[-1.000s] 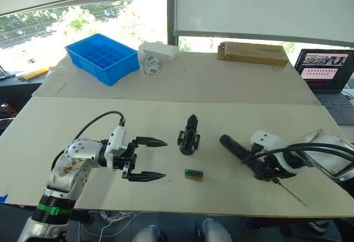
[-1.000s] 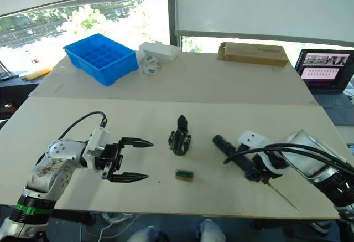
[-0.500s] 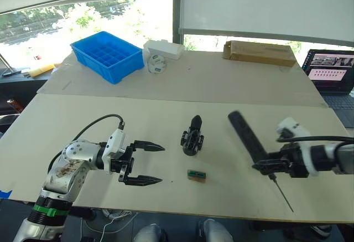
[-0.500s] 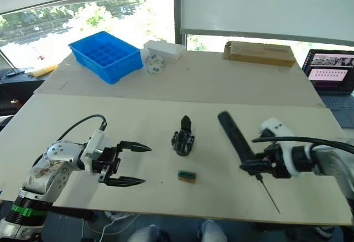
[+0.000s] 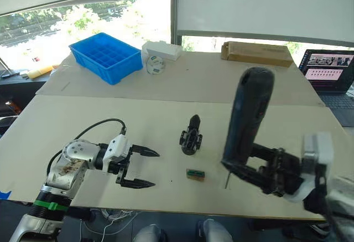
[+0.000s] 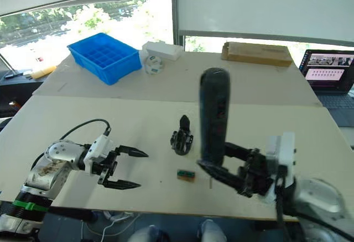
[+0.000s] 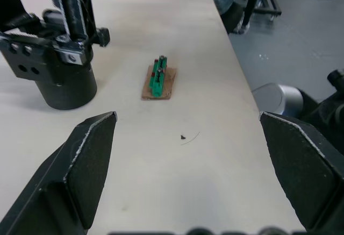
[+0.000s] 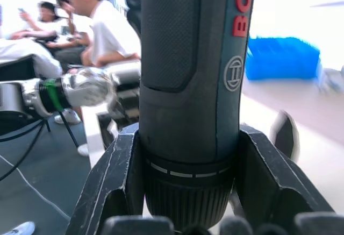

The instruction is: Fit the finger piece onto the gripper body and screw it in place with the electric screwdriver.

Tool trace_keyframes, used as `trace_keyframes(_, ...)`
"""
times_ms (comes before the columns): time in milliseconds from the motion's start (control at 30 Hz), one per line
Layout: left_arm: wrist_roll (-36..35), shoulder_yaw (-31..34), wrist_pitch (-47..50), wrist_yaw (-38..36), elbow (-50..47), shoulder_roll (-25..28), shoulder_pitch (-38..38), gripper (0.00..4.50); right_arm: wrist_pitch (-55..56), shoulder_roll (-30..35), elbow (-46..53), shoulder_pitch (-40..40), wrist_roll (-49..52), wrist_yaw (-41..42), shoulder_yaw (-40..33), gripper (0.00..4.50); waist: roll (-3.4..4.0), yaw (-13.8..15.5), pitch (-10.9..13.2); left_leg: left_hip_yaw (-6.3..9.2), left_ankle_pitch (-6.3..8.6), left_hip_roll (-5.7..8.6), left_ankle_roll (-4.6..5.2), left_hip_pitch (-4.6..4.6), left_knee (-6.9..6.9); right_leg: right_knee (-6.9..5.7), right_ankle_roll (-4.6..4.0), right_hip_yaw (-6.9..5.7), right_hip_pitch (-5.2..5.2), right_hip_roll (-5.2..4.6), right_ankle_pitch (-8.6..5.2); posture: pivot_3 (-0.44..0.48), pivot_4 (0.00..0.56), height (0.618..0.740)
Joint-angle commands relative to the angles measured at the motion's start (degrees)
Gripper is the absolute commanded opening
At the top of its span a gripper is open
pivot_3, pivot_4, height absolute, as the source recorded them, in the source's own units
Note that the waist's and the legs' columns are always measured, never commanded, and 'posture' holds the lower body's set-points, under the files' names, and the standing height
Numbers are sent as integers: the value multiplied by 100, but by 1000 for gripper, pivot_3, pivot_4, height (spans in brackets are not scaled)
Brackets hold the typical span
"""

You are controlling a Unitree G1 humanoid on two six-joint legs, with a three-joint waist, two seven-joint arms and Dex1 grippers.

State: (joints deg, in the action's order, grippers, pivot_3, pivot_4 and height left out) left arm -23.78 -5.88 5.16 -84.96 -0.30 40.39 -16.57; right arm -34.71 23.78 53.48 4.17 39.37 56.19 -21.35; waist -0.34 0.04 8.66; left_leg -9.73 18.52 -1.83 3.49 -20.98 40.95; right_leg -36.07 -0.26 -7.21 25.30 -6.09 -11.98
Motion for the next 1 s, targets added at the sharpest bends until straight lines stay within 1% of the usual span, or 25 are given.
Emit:
trace_keyframes(33,275,-97,-266,386,-78,-210,94,4500,1578,-303,-444,15,-712,145,558,1916,-1,-7,0,0,0,0,0,5,-1,1,1,1,-4,1,-1,0,150,740)
trace_keyframes(67,322,-117,-285,450,-68,-255,114,4500,1838,-360,-566,19,-799,147,661,1916,-1,-8,0,-1,0,0,0,11,-1,0,0,2,-8,2,0,0,150,740)
trace_keyframes(167,569,-304,-528,769,124,-614,178,4500,2305,-330,-880,-28,-904,182,889,1916,0,3,0,-3,-1,2,0,9,0,-1,-21,2,-6,1,12,0,150,740)
trace_keyframes(200,614,-344,-570,827,164,-690,179,4500,2394,-292,-946,-53,-904,177,934,1916,0,6,0,-3,-1,2,1,9,0,-1,-35,2,-7,1,20,0,150,740)
trace_keyframes(300,997,-645,-945,1104,448,-1078,118,4500,2554,-216,-1191,-254,-870,91,1086,1916,-1,4,0,-5,-1,3,1,11,1,-1,-38,4,-7,1,22,0,150,740)
trace_keyframes(400,1143,-832,-1059,1296,601,-1393,54,4500,2633,-193,-1312,-371,-843,29,1293,1916,-1,5,0,-4,-1,1,1,13,1,-2,-40,3,-7,2,22,0,150,740)
trace_keyframes(567,1246,-1013,-1187,1223,805,-1495,-16,4500,2749,-226,-1389,-421,-841,-133,1558,1916,0,0,0,-3,-1,-3,1,12,1,-3,-44,2,-6,1,22,0,150,740)
trace_keyframes(700,1341,-1102,-1144,1315,1001,-1611,-167,4500,2893,-205,-1500,-402,-885,-118,1741,1916,-1,23,0,-1,0,-1,4,11,3,-3,-44,1,-8,-4,23,0,150,740)
trace_keyframes(1000,1363,-1297,-1098,1260,920,-1696,-146,4500,3265,-116,-1805,-387,-1000,-92,1922,1916,0,54,0,0,2,-1,8,11,4,-2,-43,1,-9,-6,23,0,150,740)
